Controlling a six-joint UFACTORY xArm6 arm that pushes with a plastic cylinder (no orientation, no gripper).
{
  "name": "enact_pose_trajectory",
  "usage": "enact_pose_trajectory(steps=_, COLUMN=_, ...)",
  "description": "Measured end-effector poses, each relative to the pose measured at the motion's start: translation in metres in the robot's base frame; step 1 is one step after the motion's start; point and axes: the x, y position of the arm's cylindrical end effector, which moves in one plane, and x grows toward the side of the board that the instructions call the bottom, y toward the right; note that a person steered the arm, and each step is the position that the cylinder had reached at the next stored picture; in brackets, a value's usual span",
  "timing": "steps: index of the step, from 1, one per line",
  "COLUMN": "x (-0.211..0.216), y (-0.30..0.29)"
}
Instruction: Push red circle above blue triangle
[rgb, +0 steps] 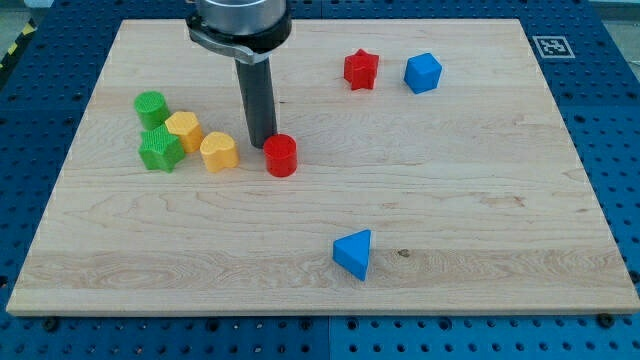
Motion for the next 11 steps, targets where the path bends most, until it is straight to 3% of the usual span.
enact_pose_trajectory(steps=11, x=0.072, y=0.063)
